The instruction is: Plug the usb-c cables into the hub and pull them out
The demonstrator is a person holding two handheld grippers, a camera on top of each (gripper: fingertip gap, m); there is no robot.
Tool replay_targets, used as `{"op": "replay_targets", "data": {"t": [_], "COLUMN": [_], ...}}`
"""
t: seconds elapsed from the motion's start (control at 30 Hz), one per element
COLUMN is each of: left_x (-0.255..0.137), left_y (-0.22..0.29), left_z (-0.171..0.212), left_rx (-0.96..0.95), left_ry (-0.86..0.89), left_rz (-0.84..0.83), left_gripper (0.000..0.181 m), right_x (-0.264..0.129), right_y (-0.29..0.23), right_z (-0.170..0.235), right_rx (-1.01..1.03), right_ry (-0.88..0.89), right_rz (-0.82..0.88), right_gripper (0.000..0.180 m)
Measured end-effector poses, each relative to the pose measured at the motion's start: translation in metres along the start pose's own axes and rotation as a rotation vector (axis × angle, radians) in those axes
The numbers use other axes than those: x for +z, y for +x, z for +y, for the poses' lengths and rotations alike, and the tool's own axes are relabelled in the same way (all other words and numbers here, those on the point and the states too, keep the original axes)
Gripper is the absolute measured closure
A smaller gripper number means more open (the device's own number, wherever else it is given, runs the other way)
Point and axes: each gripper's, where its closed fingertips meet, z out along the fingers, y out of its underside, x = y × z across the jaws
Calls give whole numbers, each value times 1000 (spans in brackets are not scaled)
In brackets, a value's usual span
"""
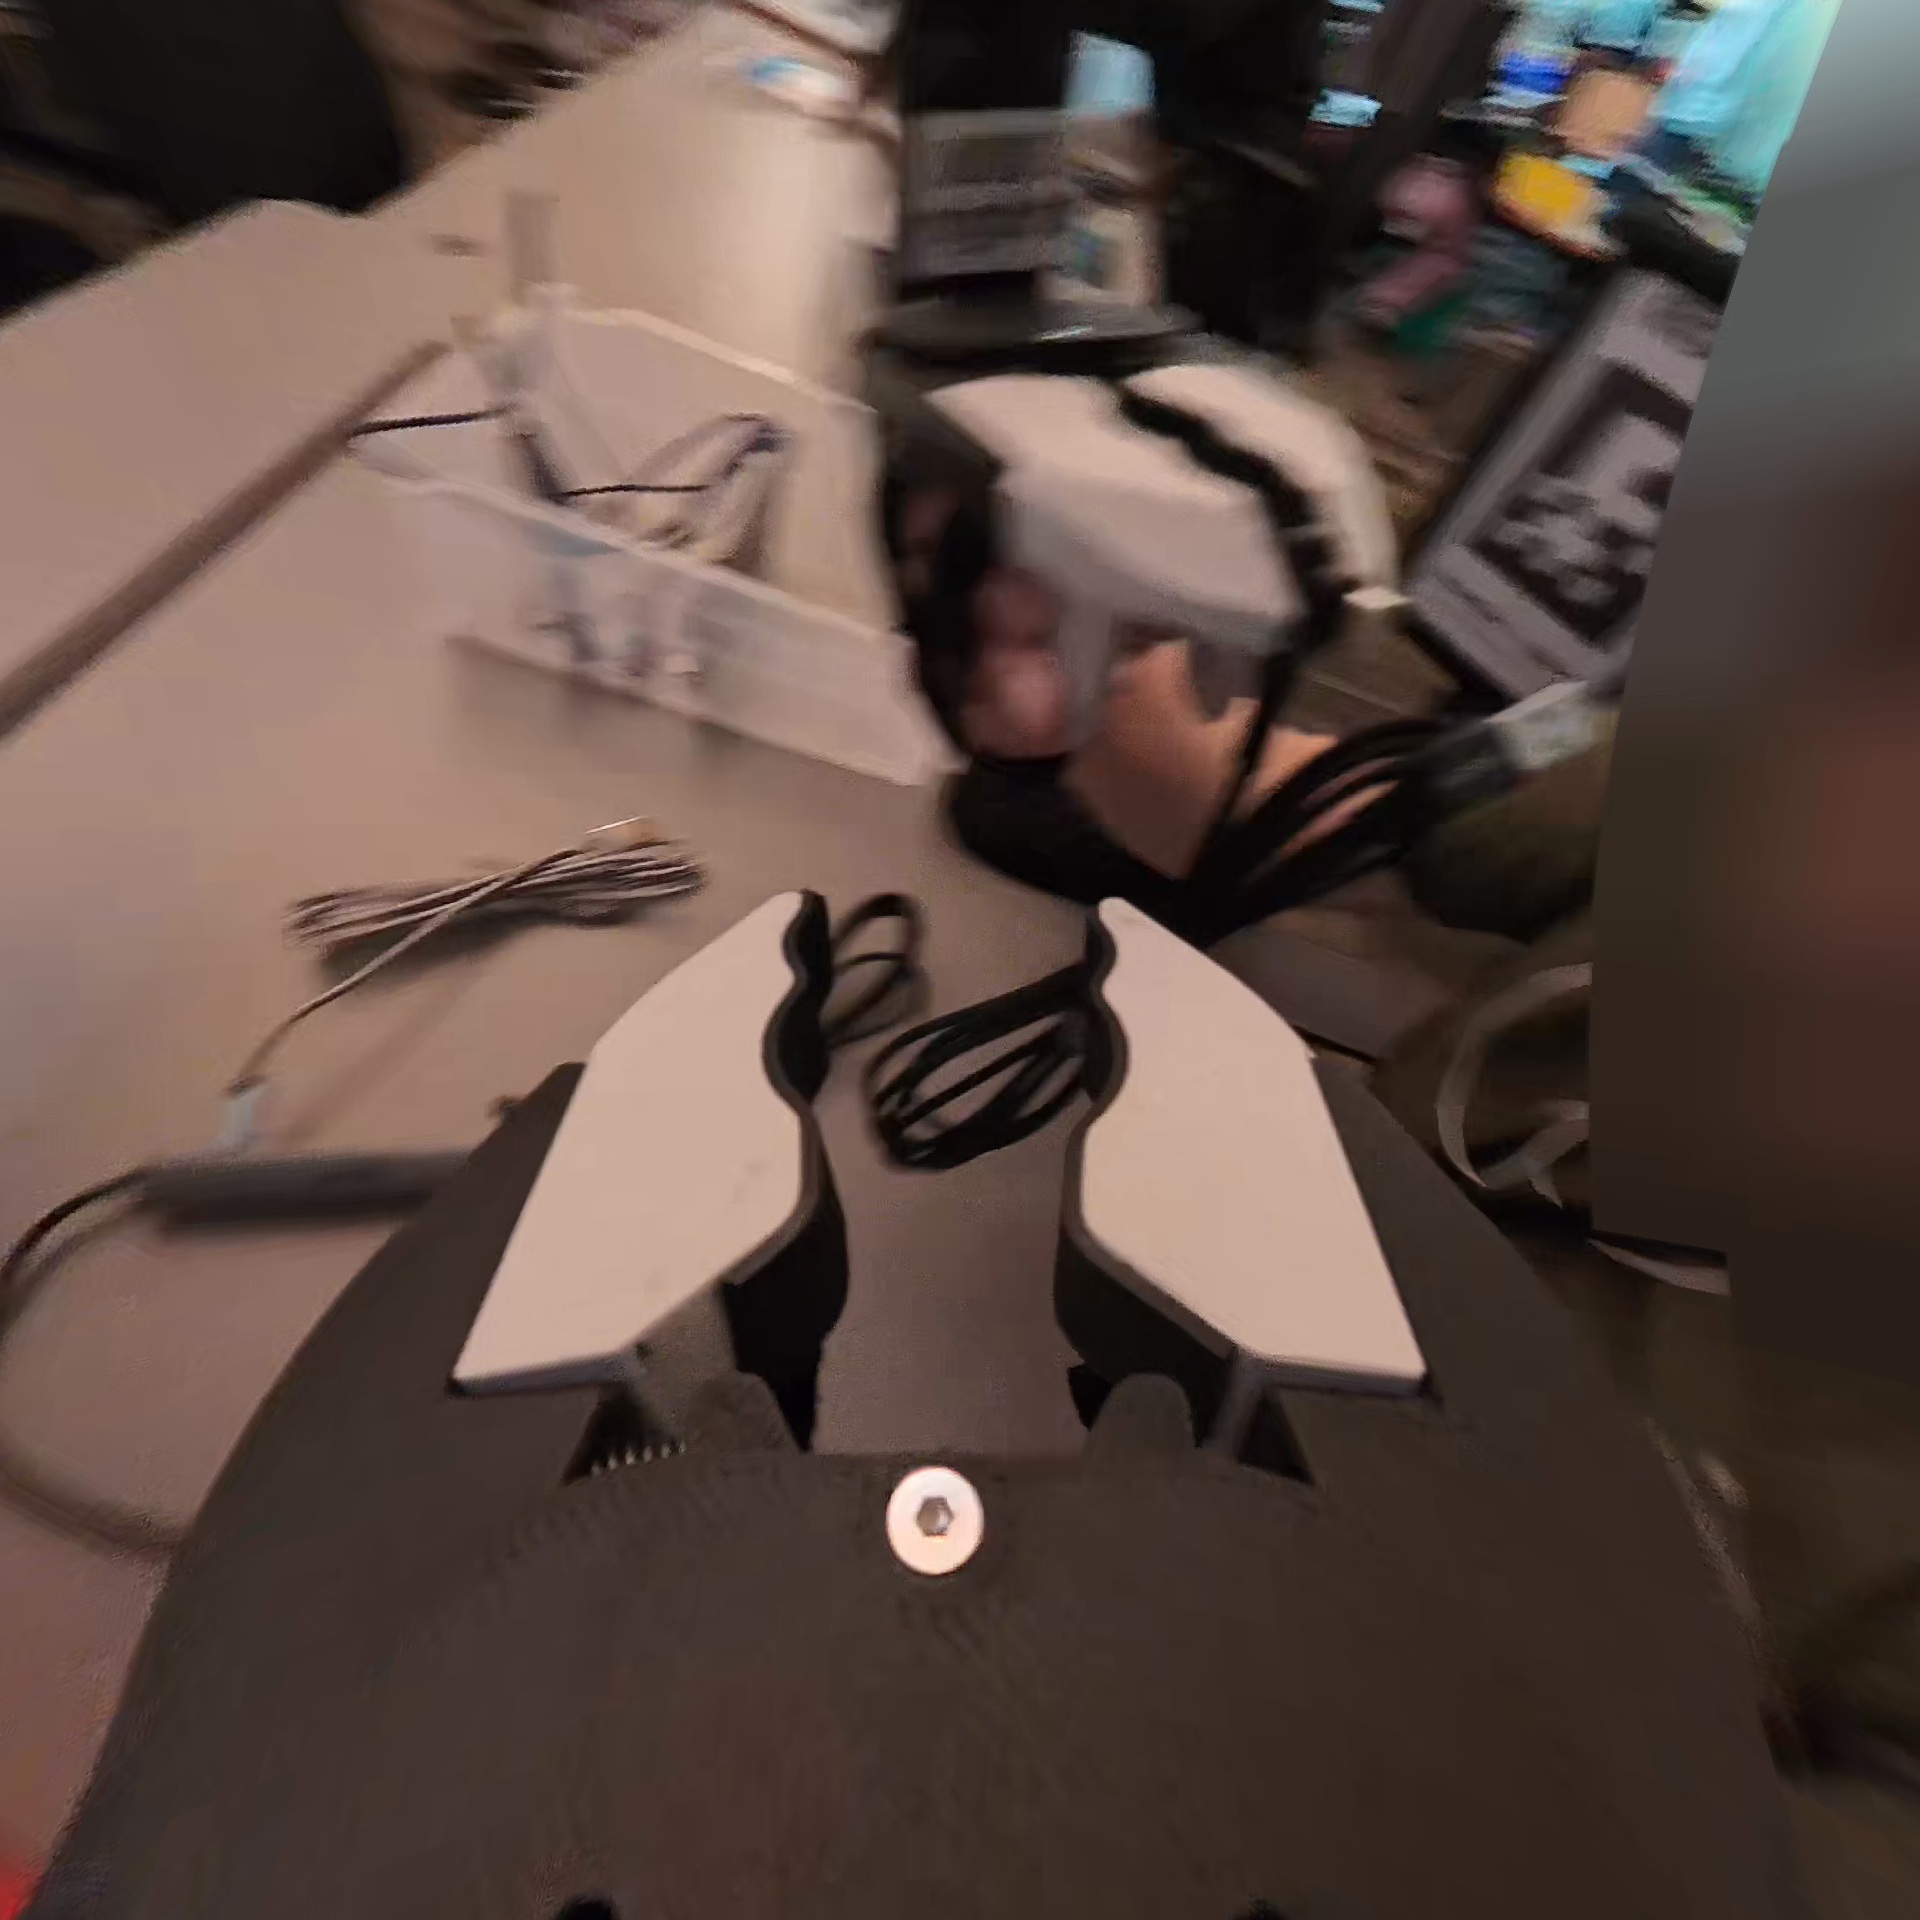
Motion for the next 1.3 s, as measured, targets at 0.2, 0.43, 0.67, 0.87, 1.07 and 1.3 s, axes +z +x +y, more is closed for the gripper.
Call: {"op": "replay_targets", "data": {"t": [0.2,0.43,0.67,0.87,1.07,1.3], "left_x": [11,65,80,87,85,86], "left_y": [-99,-167,-192,-200,-188,-186], "left_z": [52,127,148,155,161,153], "left_rx": [-310,-556,-635,-530,-534,-519], "left_ry": [-163,-326,-413,-570,-647,-587], "left_rz": [-388,-501,-589,-689,-649,-516], "left_gripper": [129,123,117,140,139,149], "right_x": [-51,-95,-101,-99,-99,-96], "right_y": [0,-5,-1,0,1,20], "right_z": [-23,-54,-58,-56,-56,-42], "right_rx": [-203,-292,-321,-342,-350,-306], "right_ry": [-130,-60,-67,-92,-96,-153], "right_rz": [269,429,480,494,500,538], "right_gripper": [172,172,172,172,172,172]}}
